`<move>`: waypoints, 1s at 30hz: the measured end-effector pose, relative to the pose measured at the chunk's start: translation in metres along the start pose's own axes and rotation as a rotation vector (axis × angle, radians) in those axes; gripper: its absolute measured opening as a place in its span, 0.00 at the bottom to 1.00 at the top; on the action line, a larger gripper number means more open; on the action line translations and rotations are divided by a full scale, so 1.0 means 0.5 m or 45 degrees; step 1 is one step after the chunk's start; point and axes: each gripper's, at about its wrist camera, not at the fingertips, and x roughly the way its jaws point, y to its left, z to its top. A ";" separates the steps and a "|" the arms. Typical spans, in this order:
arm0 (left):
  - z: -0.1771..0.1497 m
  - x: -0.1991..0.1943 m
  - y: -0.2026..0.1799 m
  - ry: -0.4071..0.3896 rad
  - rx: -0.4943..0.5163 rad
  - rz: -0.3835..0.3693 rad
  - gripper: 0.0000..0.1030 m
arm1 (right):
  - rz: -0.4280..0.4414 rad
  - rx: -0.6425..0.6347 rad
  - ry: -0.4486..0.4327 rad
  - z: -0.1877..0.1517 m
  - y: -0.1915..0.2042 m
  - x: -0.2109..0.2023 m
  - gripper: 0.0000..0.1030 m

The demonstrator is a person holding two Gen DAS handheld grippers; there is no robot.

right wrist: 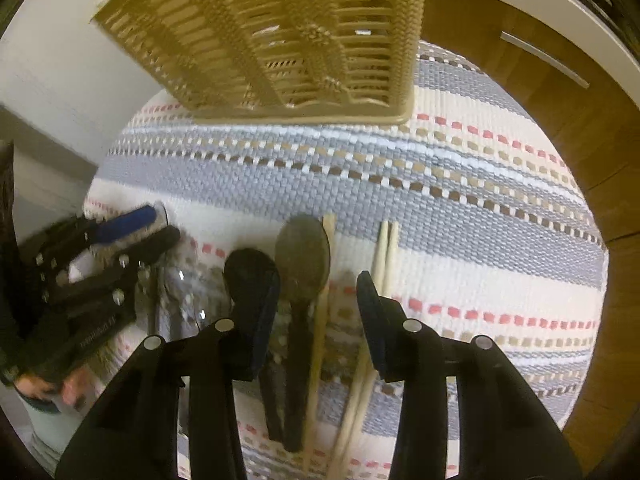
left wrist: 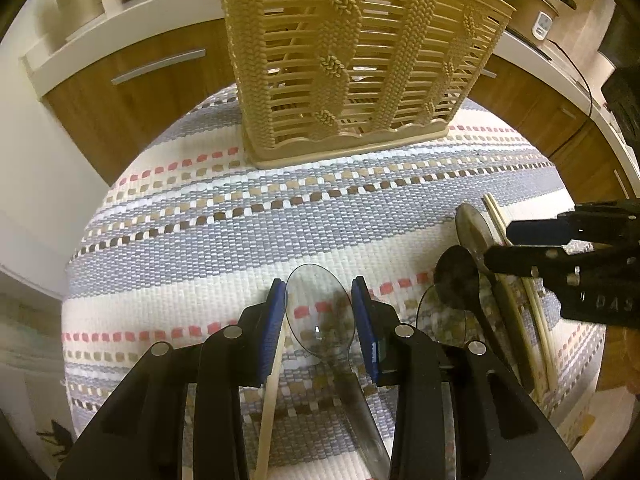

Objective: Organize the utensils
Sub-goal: 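Grasp a clear plastic spoon with the left tool while the right tool grasps a metal spoon, then carry both spoons over the beige holder, lower them in, open both tools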

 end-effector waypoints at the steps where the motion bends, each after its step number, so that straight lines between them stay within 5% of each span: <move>1: 0.001 -0.001 0.001 -0.001 0.003 0.000 0.31 | -0.019 -0.025 0.010 -0.002 0.007 0.004 0.36; 16: 0.000 -0.026 0.028 -0.014 -0.001 -0.017 0.31 | -0.150 -0.143 0.006 0.053 0.116 0.069 0.36; 20: 0.001 -0.027 0.032 -0.026 -0.007 -0.017 0.31 | -0.174 -0.171 -0.010 0.064 0.113 0.060 0.29; 30: -0.005 -0.143 0.042 -0.278 -0.008 -0.104 0.30 | -0.082 -0.230 -0.249 -0.002 0.074 -0.045 0.28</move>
